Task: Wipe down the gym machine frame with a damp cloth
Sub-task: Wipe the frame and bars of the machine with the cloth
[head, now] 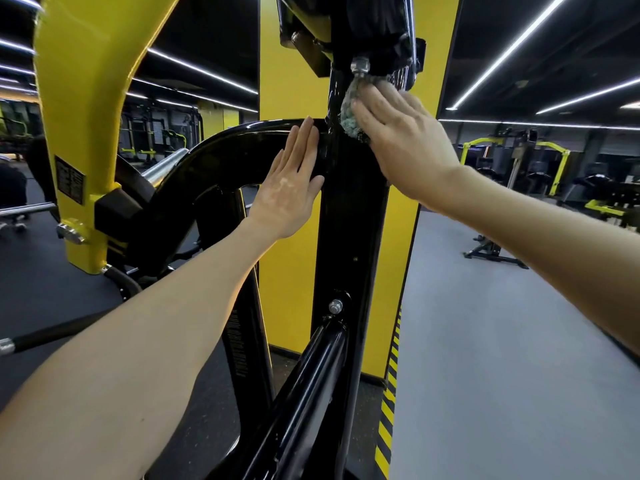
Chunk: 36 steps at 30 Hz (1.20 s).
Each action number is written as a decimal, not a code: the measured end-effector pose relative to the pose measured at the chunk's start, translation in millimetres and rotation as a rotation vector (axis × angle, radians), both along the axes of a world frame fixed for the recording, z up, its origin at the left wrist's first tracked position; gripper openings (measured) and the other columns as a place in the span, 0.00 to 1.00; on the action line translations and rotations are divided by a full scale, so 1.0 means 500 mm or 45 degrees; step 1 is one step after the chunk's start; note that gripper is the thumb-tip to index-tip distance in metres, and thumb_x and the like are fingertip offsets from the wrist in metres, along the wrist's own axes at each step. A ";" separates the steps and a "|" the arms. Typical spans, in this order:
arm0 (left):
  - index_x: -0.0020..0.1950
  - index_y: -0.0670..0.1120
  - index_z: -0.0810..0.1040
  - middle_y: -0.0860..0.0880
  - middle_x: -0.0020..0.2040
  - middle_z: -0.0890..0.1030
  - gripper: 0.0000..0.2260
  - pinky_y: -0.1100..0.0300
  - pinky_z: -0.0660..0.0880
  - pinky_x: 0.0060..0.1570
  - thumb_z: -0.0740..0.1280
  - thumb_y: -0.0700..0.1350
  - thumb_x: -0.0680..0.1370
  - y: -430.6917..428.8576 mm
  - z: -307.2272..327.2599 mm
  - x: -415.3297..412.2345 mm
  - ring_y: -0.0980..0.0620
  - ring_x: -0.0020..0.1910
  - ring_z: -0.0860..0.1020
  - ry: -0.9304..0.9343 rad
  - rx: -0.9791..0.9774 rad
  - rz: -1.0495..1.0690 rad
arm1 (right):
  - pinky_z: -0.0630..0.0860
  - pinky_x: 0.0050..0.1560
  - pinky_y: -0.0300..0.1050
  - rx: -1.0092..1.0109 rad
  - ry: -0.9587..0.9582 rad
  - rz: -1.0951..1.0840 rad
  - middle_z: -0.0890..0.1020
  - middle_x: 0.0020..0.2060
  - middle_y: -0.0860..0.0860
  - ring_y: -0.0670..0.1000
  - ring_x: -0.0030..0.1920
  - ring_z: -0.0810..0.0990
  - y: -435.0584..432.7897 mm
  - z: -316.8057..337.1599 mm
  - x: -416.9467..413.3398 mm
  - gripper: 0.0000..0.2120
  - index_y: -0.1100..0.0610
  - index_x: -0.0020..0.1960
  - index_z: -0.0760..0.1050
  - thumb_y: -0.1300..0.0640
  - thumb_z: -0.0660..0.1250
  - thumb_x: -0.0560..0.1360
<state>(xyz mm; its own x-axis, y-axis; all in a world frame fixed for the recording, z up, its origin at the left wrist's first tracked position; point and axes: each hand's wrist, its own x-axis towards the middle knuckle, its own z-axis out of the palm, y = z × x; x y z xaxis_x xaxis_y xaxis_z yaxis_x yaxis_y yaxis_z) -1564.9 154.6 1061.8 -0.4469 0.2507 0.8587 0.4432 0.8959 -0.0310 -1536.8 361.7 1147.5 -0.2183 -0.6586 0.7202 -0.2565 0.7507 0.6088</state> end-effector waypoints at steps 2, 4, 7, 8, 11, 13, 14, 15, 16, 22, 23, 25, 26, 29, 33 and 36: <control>0.80 0.39 0.43 0.43 0.81 0.44 0.29 0.54 0.47 0.77 0.54 0.47 0.85 -0.002 -0.001 -0.003 0.46 0.80 0.43 0.006 -0.009 0.000 | 0.67 0.69 0.58 -0.003 -0.026 0.039 0.71 0.69 0.63 0.63 0.70 0.68 0.003 -0.040 -0.001 0.21 0.67 0.71 0.67 0.66 0.57 0.79; 0.80 0.40 0.43 0.43 0.81 0.43 0.30 0.53 0.48 0.77 0.53 0.48 0.84 -0.001 -0.001 -0.002 0.46 0.80 0.43 0.007 -0.010 -0.001 | 0.69 0.67 0.59 0.040 -0.034 0.097 0.73 0.66 0.65 0.65 0.68 0.71 0.009 -0.100 0.002 0.19 0.68 0.68 0.70 0.66 0.55 0.79; 0.80 0.40 0.42 0.43 0.82 0.43 0.30 0.55 0.46 0.77 0.53 0.47 0.84 0.000 -0.002 -0.001 0.47 0.80 0.41 -0.006 0.008 -0.014 | 0.72 0.64 0.60 0.180 -0.046 0.199 0.76 0.64 0.65 0.65 0.65 0.75 0.024 -0.228 0.005 0.19 0.68 0.65 0.75 0.66 0.56 0.77; 0.80 0.41 0.42 0.44 0.82 0.43 0.30 0.56 0.45 0.77 0.53 0.47 0.84 0.001 -0.002 -0.001 0.48 0.80 0.41 -0.006 0.014 -0.014 | 0.72 0.65 0.59 0.234 -0.070 0.202 0.76 0.65 0.64 0.64 0.65 0.76 0.031 -0.276 0.007 0.20 0.66 0.65 0.76 0.66 0.59 0.75; 0.80 0.40 0.42 0.43 0.81 0.43 0.30 0.57 0.44 0.77 0.52 0.48 0.84 0.000 -0.003 -0.002 0.49 0.79 0.40 0.007 0.007 0.001 | 0.70 0.68 0.56 0.372 -0.232 0.135 0.74 0.69 0.61 0.61 0.69 0.73 0.051 -0.376 0.019 0.24 0.64 0.69 0.73 0.64 0.67 0.73; 0.80 0.40 0.42 0.43 0.81 0.43 0.30 0.56 0.44 0.77 0.51 0.49 0.83 0.000 -0.005 -0.003 0.51 0.79 0.39 0.015 0.002 0.016 | 0.69 0.68 0.55 0.435 -0.257 0.114 0.73 0.69 0.59 0.59 0.70 0.72 0.056 -0.379 0.023 0.23 0.62 0.70 0.73 0.62 0.62 0.76; 0.80 0.41 0.42 0.43 0.81 0.43 0.30 0.56 0.45 0.77 0.51 0.49 0.83 0.000 -0.005 -0.004 0.51 0.79 0.39 0.017 0.002 0.023 | 0.69 0.68 0.55 0.457 -0.254 0.106 0.74 0.69 0.59 0.58 0.70 0.72 0.056 -0.364 0.022 0.23 0.62 0.70 0.73 0.62 0.62 0.75; 0.80 0.41 0.41 0.44 0.81 0.42 0.30 0.55 0.45 0.77 0.51 0.49 0.83 0.000 -0.005 -0.005 0.51 0.78 0.38 0.018 0.001 0.026 | 0.69 0.68 0.56 0.468 -0.253 0.096 0.74 0.69 0.59 0.58 0.70 0.73 0.052 -0.341 0.022 0.23 0.61 0.69 0.74 0.62 0.64 0.74; 0.80 0.41 0.41 0.44 0.81 0.42 0.30 0.55 0.45 0.77 0.51 0.49 0.83 0.000 -0.005 -0.006 0.52 0.78 0.38 0.018 0.001 0.025 | 0.70 0.67 0.56 0.456 -0.250 0.088 0.74 0.69 0.59 0.58 0.69 0.73 0.046 -0.312 0.021 0.24 0.61 0.68 0.75 0.62 0.65 0.72; 0.80 0.40 0.42 0.44 0.81 0.42 0.30 0.54 0.46 0.77 0.52 0.48 0.84 0.001 -0.002 -0.003 0.50 0.79 0.40 0.001 0.004 0.025 | 0.60 0.71 0.58 0.142 -0.108 -0.022 0.70 0.71 0.60 0.60 0.72 0.67 -0.002 -0.061 0.011 0.25 0.62 0.71 0.69 0.65 0.60 0.74; 0.81 0.40 0.42 0.44 0.81 0.42 0.30 0.55 0.45 0.77 0.53 0.48 0.84 0.001 -0.002 -0.002 0.50 0.79 0.40 -0.005 0.007 0.021 | 0.58 0.72 0.58 0.090 -0.102 -0.042 0.69 0.72 0.60 0.60 0.74 0.65 -0.006 -0.021 0.011 0.25 0.62 0.73 0.67 0.65 0.62 0.75; 0.81 0.40 0.43 0.44 0.82 0.43 0.29 0.56 0.45 0.77 0.52 0.48 0.84 0.000 -0.002 -0.003 0.50 0.79 0.40 -0.003 0.008 0.021 | 0.57 0.73 0.58 0.015 -0.074 -0.057 0.68 0.73 0.60 0.60 0.74 0.64 -0.010 0.032 0.009 0.25 0.62 0.73 0.66 0.64 0.63 0.77; 0.81 0.40 0.43 0.44 0.81 0.43 0.29 0.55 0.46 0.77 0.52 0.49 0.84 0.000 -0.003 -0.004 0.50 0.79 0.40 0.005 0.008 0.023 | 0.58 0.72 0.58 -0.007 -0.054 -0.052 0.69 0.72 0.60 0.61 0.74 0.65 -0.011 0.041 0.008 0.24 0.63 0.73 0.66 0.65 0.62 0.77; 0.81 0.40 0.43 0.44 0.81 0.43 0.30 0.54 0.46 0.78 0.51 0.49 0.84 0.000 -0.005 -0.007 0.51 0.79 0.39 0.007 0.023 0.000 | 0.65 0.70 0.56 -0.048 -0.038 0.015 0.71 0.69 0.61 0.62 0.71 0.68 -0.012 0.006 0.006 0.23 0.65 0.71 0.68 0.66 0.59 0.76; 0.81 0.42 0.41 0.46 0.81 0.41 0.30 0.56 0.44 0.77 0.53 0.48 0.84 -0.003 -0.003 -0.006 0.53 0.78 0.38 -0.010 0.019 -0.011 | 0.71 0.64 0.58 0.029 -0.120 0.157 0.75 0.63 0.64 0.64 0.65 0.73 -0.005 -0.131 0.009 0.21 0.68 0.66 0.72 0.64 0.53 0.76; 0.80 0.43 0.40 0.48 0.80 0.38 0.30 0.58 0.43 0.77 0.54 0.48 0.85 -0.003 -0.004 -0.006 0.54 0.78 0.37 -0.003 0.012 0.009 | 0.73 0.63 0.57 0.166 -0.172 0.231 0.77 0.64 0.63 0.63 0.65 0.76 0.010 -0.261 0.012 0.21 0.67 0.65 0.75 0.65 0.60 0.73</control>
